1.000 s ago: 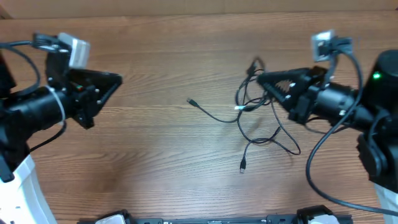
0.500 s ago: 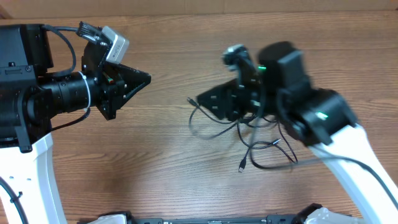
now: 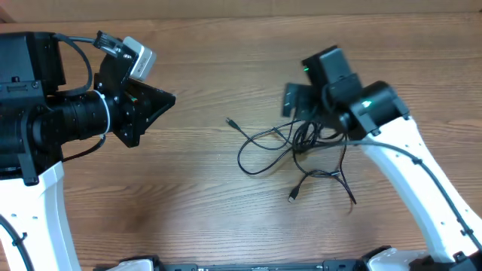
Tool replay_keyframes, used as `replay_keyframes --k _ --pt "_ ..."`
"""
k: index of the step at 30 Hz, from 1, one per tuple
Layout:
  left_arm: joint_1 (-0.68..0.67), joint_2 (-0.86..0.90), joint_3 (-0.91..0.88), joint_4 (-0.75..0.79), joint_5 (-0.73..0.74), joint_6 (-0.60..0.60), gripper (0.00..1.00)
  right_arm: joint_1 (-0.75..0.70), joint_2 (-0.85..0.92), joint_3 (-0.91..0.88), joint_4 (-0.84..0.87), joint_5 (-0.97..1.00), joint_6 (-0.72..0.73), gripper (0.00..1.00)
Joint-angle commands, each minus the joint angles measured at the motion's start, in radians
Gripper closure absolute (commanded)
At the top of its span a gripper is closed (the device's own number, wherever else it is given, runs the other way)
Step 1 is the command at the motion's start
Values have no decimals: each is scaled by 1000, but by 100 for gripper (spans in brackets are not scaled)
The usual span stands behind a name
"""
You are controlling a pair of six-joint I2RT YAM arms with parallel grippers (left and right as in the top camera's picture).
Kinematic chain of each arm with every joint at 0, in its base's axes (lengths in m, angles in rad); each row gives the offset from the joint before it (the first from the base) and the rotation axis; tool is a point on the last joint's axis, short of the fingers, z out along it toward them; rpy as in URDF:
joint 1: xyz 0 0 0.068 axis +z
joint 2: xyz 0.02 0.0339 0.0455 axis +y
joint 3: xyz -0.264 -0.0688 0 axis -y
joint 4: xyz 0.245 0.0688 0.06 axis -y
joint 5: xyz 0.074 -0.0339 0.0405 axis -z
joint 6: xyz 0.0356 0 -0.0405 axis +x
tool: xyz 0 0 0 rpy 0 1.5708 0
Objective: Untangle cables
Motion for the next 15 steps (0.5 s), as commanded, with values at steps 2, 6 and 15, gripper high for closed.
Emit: replay_keyframes --k 2,6,15 --pt "-6 -4 4 1 -15 -7 96 -48 -18 -120 47 86 168 0" --pt "-6 -5 4 -5 -15 -7 96 -51 -18 -259 146 84 196 7" --pt "-6 -5 4 -37 -42 -7 96 -52 -18 -484 365 56 195 29"
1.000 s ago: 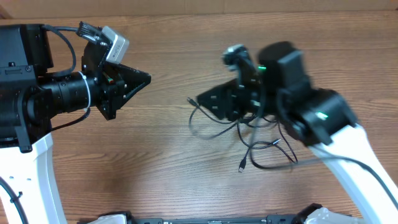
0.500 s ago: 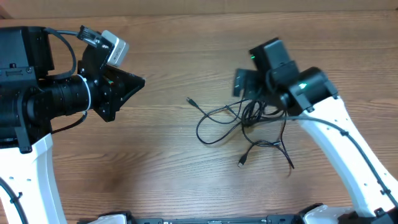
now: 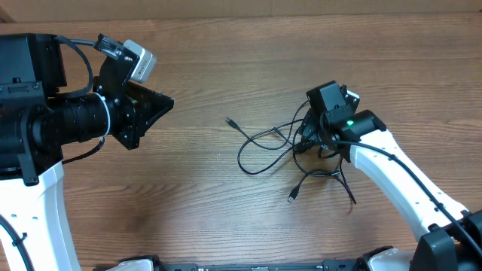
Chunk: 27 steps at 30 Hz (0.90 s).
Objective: Untangle cables
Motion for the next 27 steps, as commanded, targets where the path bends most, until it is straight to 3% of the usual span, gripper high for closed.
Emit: replay_keyframes --k 1,10,20,21,23,24,27 --pt "-6 -5 4 -11 -16 -8 96 -3 -17 -48 41 5 13 29" --pt "-6 -5 4 -26 -15 -8 96 -6 -13 -162 152 20 13 34" --pt "-6 -4 4 -36 -48 -8 96 -11 -16 -104 138 -39 10 39" --pt "-6 -4 4 -36 -48 -8 96 -11 -16 -105 138 -38 10 48" --pt "-6 -4 4 -37 -48 -7 96 -11 -15 -106 135 -34 9 90" --pt "-6 -5 4 -37 -48 -8 96 -11 -15 -109 134 -25 9 96" --pt "-6 -4 4 -37 -48 -8 96 -11 -15 -109 138 -19 -23 96"
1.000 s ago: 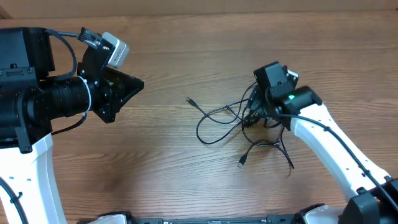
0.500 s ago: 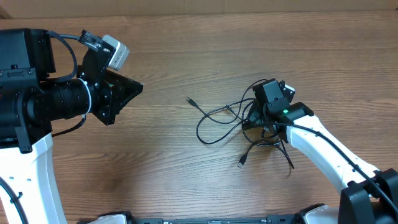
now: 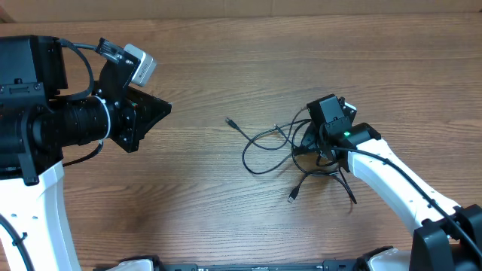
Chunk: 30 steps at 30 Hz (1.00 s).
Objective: Untangle cables
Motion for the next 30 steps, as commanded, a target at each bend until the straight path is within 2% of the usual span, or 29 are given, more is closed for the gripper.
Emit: replay_keyframes --k 1,4,6,7,8,9,10,16,17,19,22,26,30 --pt "-6 -4 4 0 -7 -8 96 -5 -17 28 9 -10 -63 96" --pt "-6 -4 4 0 -7 -8 96 11 -56 67 14 -138 -173 96" --pt "-6 -4 4 1 -7 -8 94 24 -95 114 0 -173 -179 96" --pt "-6 -4 4 4 -7 -8 83 31 -138 179 -20 -207 -179 96" --pt "-6 -4 4 11 -6 -9 53 31 -161 220 -34 -230 -179 96" --pt "-6 -4 4 22 -6 -8 13 31 -180 258 -47 -251 -179 96" --pt "-6 -4 4 28 -5 -8 0 31 -198 304 -69 -267 -179 96" --pt "-8 3 4 55 207 8 0 31 -231 528 -224 -290 -211 96" --pt "-15 9 4 66 270 29 0 31 -231 571 -257 -307 -232 96" --pt "-35 17 4 66 309 66 0 31 -231 598 -276 -310 -235 96" --pt "-93 38 4 66 342 109 0 31 -239 608 -275 -310 -235 96" --pt "-249 106 4 70 344 195 0 31 -242 608 -275 -310 -235 96" --pt "-384 195 4 114 283 190 0 31 -242 608 -276 -310 -239 96"
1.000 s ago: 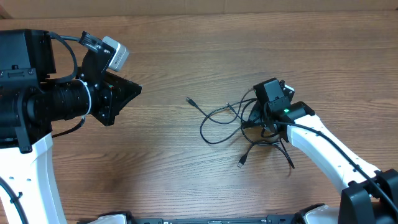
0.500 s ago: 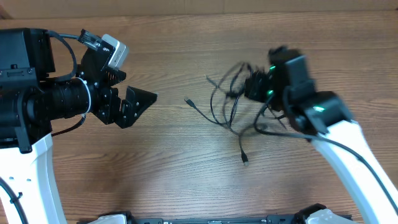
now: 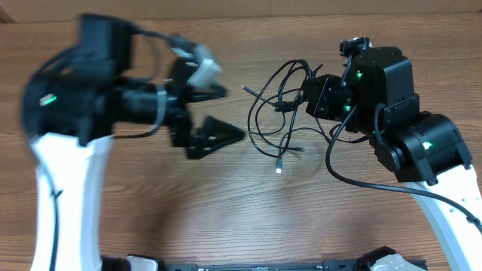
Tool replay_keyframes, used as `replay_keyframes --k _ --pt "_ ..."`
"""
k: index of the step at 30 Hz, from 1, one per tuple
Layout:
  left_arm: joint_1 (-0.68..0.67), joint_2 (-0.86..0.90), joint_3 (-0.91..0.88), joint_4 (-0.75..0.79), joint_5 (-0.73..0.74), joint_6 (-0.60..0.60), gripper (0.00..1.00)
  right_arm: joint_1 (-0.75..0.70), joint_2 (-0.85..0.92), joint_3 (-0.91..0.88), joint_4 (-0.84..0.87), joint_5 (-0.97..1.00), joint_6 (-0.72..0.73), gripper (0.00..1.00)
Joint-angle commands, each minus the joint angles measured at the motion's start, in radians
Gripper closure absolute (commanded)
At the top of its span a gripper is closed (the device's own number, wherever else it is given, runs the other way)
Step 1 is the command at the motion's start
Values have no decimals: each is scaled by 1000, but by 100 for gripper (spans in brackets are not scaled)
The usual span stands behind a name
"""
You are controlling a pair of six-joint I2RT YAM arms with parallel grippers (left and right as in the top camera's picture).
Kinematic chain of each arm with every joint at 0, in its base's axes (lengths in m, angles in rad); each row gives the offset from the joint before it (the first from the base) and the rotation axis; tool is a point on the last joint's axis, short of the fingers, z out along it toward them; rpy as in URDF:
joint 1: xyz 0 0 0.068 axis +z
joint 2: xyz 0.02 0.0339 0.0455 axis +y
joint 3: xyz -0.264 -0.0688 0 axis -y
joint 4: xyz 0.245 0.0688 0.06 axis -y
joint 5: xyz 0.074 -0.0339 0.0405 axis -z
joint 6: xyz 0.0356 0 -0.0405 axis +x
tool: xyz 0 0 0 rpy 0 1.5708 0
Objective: Untangle cables
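A tangle of thin black cables (image 3: 273, 113) hangs in loops near the middle of the overhead view. One plug end (image 3: 279, 168) dangles low and another plug end (image 3: 245, 89) points left. My right gripper (image 3: 310, 96) is raised high toward the camera and shut on the right side of the bundle. To the left of the cables is my left gripper (image 3: 233, 113), blurred by motion. Its two black fingers (image 3: 218, 135) are spread wide open with nothing between them, their tips close to the leftmost loop.
The brown wooden table (image 3: 226, 211) runs across the whole view. The white links of both arms reach in from the lower left and lower right corners. A dark rail lies along the front edge.
My right gripper rose with the cable bundle, and the loops now hang higher and further left. My left arm moved right from the table's left side to just beside the cables.
My right gripper stood over the right side of the tangle on the table. At the two later moments it was low in the bundle, and the loops shifted slightly. My left gripper stayed open at the left. Now the bundle is lifted and my left gripper is beside it.
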Motion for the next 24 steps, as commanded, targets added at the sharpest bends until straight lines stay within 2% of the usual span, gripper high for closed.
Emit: replay_keyframes --k 1,6,11,14,17,18,19,20,24 --pt "-122 99 3 42 -55 36 0 4 -8 35 6 -7 -13 96" --pt "-249 211 3 169 -373 -216 0 3 -16 35 2 -6 -62 96" --pt "-342 276 3 261 -617 -385 0 3 -20 35 1 -6 -65 96" --pt "-389 294 3 315 -697 -423 0 3 -20 35 1 -6 -84 96" --pt "-416 296 3 352 -717 -422 0 3 -20 35 -6 0 -91 96" --pt "-421 296 3 361 -717 -420 4 3 -20 35 -10 2 -91 96" --pt "-423 296 3 363 -718 -407 35 3 -20 35 -12 5 -91 96" --pt "-423 295 3 355 -738 -415 96 1 -20 35 -15 10 -91 96" --pt "-385 271 3 244 -801 -452 96 -49 -20 35 -35 10 -86 96"
